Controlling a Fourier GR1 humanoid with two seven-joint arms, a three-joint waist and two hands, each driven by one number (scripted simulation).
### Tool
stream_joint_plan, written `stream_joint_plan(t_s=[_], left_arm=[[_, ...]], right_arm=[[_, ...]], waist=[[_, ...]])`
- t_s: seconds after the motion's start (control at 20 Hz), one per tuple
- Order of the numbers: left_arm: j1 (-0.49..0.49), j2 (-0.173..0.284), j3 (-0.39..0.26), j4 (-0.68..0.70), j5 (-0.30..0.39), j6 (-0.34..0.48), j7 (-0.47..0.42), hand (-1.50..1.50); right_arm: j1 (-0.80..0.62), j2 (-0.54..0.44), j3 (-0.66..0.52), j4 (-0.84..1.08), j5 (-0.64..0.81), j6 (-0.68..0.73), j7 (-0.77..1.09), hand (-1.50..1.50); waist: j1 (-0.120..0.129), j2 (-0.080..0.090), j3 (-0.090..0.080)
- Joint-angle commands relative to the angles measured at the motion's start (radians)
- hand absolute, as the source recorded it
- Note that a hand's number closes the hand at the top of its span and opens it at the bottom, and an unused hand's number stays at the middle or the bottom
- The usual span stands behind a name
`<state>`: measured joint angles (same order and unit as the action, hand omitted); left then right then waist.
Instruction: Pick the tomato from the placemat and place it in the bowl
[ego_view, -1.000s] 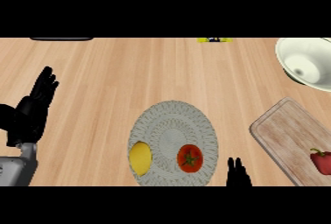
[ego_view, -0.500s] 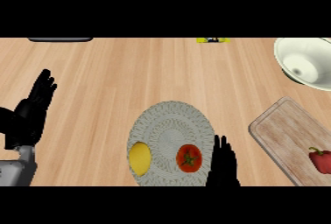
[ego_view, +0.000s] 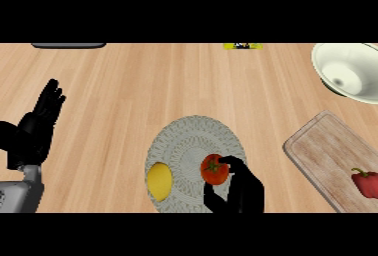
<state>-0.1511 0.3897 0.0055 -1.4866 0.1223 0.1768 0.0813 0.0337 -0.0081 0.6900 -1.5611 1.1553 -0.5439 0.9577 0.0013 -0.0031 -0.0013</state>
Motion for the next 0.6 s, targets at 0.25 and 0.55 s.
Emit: stream_joint_plan(t_s=[0.25, 0.55], left_arm=[[-0.059, -0.043, 0.034, 0.021, -0.042, -0.042, 0.057, 0.00], [-0.015, -0.051, 0.052, 0.042, -0.071, -0.037, -0.025, 0.00]], right_arm=[[-0.063, 0.008, -0.074, 0.054, -0.017, -0.030, -0.043, 1.50], [-0.088, -0.065, -0.126, 0.062, 0.040, 0.009, -0.064, 1.50]], waist=[[-0.003, 0.003, 0.001], [-0.003, 0.005, 0.001]])
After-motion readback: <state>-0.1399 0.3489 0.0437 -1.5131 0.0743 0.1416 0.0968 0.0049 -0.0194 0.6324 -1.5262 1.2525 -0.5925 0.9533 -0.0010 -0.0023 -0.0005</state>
